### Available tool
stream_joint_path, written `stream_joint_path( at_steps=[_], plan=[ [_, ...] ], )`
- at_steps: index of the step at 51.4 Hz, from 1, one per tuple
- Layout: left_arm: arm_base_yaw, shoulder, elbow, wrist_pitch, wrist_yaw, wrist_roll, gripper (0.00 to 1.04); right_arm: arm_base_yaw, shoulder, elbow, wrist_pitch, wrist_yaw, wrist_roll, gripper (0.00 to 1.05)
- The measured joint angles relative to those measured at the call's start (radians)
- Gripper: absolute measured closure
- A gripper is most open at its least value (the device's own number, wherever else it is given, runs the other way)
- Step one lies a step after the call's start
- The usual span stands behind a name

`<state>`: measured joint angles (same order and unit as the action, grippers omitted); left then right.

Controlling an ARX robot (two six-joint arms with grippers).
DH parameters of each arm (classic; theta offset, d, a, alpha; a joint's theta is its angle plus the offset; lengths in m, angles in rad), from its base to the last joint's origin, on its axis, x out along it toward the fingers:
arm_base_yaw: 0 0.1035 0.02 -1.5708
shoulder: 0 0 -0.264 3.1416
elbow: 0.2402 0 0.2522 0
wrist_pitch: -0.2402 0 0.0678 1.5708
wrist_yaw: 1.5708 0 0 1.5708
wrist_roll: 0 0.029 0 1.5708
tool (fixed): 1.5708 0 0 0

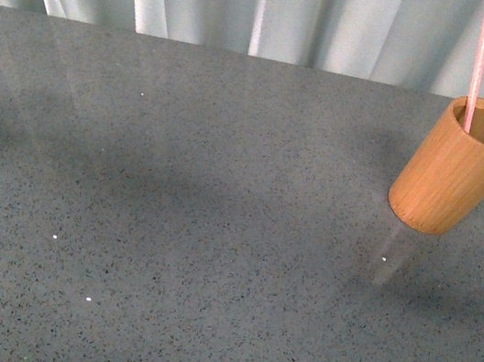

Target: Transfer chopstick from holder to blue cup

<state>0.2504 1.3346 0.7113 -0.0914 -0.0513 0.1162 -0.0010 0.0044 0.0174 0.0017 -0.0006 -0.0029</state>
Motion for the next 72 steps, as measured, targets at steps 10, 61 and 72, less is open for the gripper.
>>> stream_joint_path(
  at_steps=[10,61,72],
  plan=[
    [0.028,0.175,0.136,-0.014,-0.032,0.082,0.07,0.000,0.000,0.000,0.000,0.000,0.000,0.10],
    [0.028,0.523,0.317,0.053,-0.106,0.089,0.07,0.000,0.000,0.000,0.000,0.000,0.000,0.10],
    [0.024,0.595,0.346,0.057,-0.115,0.090,0.07,0.000,0.000,0.000,0.000,0.000,0.000,0.10]
  ],
)
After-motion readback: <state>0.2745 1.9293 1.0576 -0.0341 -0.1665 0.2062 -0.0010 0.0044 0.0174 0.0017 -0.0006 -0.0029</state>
